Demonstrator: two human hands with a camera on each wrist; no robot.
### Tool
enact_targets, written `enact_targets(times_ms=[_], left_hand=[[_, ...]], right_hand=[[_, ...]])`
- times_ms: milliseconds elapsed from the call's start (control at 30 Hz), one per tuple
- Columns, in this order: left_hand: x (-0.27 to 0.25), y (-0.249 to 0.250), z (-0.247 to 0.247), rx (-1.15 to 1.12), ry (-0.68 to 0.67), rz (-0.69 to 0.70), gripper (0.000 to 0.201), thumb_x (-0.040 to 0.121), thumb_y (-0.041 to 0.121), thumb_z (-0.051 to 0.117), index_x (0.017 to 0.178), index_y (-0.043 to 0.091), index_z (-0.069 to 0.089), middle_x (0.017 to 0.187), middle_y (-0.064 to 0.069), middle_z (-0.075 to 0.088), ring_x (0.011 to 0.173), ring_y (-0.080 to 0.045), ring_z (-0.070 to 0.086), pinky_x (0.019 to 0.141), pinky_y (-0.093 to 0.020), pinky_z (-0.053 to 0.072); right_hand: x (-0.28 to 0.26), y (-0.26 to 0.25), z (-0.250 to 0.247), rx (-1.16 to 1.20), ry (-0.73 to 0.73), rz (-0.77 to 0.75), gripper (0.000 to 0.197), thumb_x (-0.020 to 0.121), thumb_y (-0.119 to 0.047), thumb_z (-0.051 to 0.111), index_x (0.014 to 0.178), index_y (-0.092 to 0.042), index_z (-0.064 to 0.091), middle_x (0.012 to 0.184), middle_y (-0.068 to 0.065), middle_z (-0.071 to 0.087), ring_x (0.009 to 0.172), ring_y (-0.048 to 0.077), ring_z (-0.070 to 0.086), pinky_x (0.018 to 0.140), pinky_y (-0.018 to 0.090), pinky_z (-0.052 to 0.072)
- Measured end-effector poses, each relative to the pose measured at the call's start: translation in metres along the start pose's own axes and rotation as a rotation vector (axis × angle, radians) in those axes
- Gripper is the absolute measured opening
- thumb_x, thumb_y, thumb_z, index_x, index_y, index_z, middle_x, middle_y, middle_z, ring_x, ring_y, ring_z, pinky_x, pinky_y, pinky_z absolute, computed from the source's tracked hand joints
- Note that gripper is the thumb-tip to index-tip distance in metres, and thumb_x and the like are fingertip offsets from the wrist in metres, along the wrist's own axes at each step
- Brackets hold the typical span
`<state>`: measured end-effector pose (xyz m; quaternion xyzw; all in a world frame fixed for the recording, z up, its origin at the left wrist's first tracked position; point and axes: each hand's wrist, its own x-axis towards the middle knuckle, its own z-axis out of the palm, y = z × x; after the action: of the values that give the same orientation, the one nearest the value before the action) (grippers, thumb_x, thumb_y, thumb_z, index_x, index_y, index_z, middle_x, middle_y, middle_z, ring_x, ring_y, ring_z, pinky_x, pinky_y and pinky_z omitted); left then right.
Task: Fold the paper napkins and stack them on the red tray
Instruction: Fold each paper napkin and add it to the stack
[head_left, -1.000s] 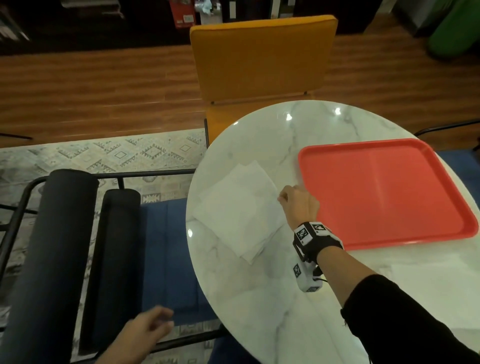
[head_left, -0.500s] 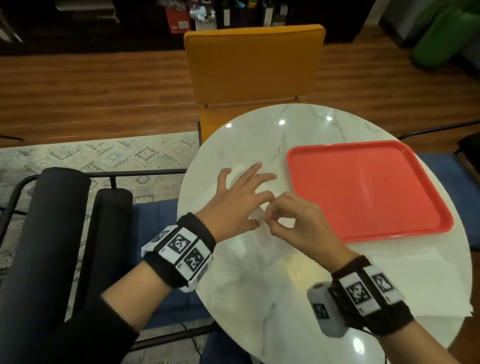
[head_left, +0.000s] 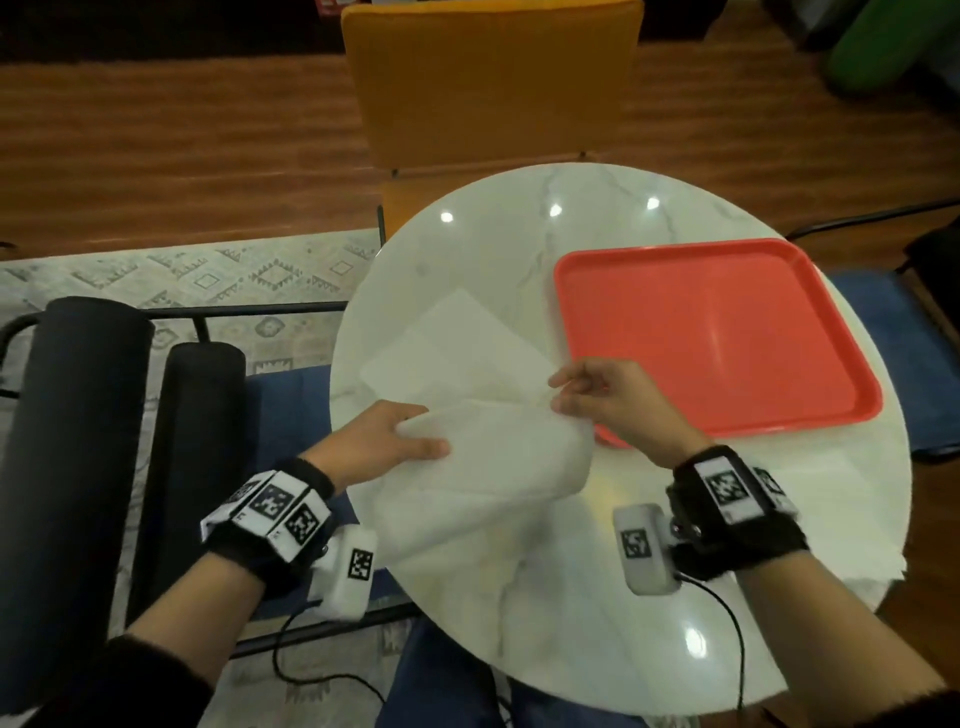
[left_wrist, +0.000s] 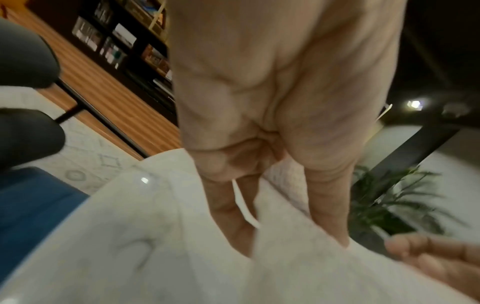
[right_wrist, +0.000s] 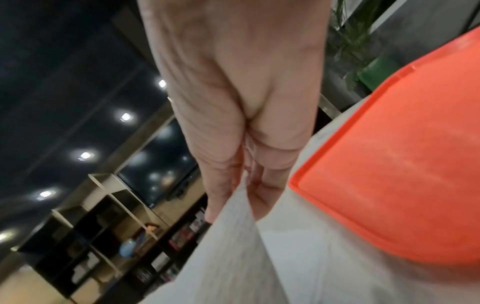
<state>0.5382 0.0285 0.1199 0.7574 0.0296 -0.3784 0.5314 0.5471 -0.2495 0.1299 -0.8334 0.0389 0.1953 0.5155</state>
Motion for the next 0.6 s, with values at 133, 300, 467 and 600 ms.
enact_targets(times_ms=[133, 300, 467, 600], left_hand=[[0.023, -0.033, -0.001, 0.133, 0.127, -0.030, 0.015, 0.084, 0.017, 0.069, 0.098, 0.015, 0.068, 0.099, -0.005, 0.071, 0.091, -0.021, 0.068, 0.083, -0.034, 0.054], [0.029, -0.055, -0.002, 0.192, 0.371, 0.010, 0.014, 0.082, 0.018, 0.070, 0.075, 0.027, 0.062, 0.075, -0.001, 0.064, 0.072, -0.016, 0.058, 0.060, -0.020, 0.041], [0.019, -0.075, 0.004, 0.273, 0.463, 0.065, 0.009, 0.080, 0.016, 0.072, 0.085, 0.022, 0.065, 0.084, -0.001, 0.065, 0.083, -0.017, 0.060, 0.071, -0.024, 0.048], [0.007, -0.097, 0.010, 0.403, 0.457, 0.083, 0.028, 0.077, 0.007, 0.070, 0.075, 0.035, 0.065, 0.087, 0.004, 0.063, 0.086, -0.016, 0.061, 0.085, -0.037, 0.050]], right_hand=[[0.042, 0.022, 0.023, -0.205, -0.054, 0.019, 0.019, 0.080, -0.004, 0.069, 0.095, -0.017, 0.069, 0.082, -0.003, 0.063, 0.077, 0.013, 0.058, 0.065, 0.015, 0.043], [0.050, 0.027, 0.036, -0.152, 0.071, -0.012, 0.019, 0.081, -0.001, 0.064, 0.095, -0.012, 0.072, 0.094, 0.004, 0.069, 0.084, 0.013, 0.061, 0.073, 0.014, 0.047], [0.019, 0.034, 0.041, -0.223, 0.107, -0.146, 0.012, 0.082, -0.007, 0.068, 0.090, -0.015, 0.073, 0.087, -0.002, 0.070, 0.077, -0.002, 0.059, 0.068, 0.002, 0.039], [-0.012, 0.059, 0.056, -0.320, 0.013, -0.252, 0.011, 0.079, -0.005, 0.072, 0.085, -0.014, 0.074, 0.085, 0.002, 0.068, 0.073, 0.004, 0.057, 0.072, 0.002, 0.038]])
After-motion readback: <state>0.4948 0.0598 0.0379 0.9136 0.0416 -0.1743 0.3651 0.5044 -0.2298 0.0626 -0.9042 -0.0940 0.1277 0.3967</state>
